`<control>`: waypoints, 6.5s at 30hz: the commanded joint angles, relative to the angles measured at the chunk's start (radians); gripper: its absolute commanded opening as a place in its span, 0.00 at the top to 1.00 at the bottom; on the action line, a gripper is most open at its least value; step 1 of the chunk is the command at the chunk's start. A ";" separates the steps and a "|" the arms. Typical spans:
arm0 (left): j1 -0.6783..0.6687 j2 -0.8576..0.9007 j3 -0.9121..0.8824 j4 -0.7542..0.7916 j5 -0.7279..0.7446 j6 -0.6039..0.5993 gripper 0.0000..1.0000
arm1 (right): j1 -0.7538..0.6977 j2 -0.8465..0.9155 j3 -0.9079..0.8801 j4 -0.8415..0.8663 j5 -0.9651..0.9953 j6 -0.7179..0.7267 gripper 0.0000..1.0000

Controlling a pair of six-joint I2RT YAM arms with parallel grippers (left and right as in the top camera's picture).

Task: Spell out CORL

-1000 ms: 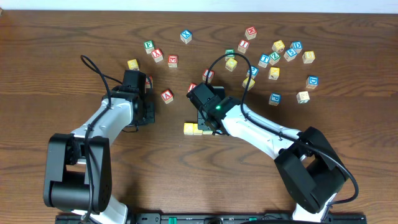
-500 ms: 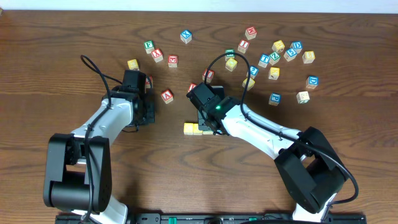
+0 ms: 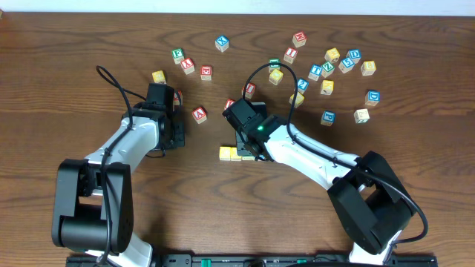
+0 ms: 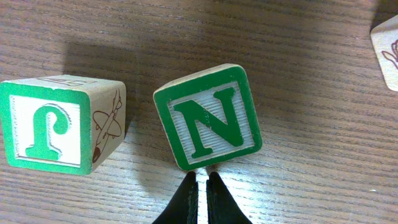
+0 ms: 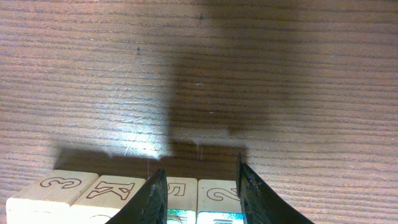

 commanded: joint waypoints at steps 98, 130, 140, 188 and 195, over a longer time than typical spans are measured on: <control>0.004 0.003 0.012 -0.034 0.017 0.013 0.93 | -0.370 0.005 -0.004 0.067 -0.129 -0.254 0.65; 0.004 0.004 0.012 -0.067 0.016 0.014 0.93 | -0.138 -0.317 -0.055 -0.322 -0.136 -0.338 0.99; 0.004 0.003 0.012 -0.071 0.015 0.037 0.93 | 0.017 -0.315 -0.292 0.025 -0.196 -0.248 0.99; 0.004 0.004 0.012 -0.062 0.011 0.077 0.92 | 0.061 -0.178 -0.323 0.237 -0.180 -0.228 0.99; 0.004 0.004 0.012 -0.061 0.009 0.077 0.92 | 0.061 -0.178 -0.323 0.242 -0.160 -0.229 0.99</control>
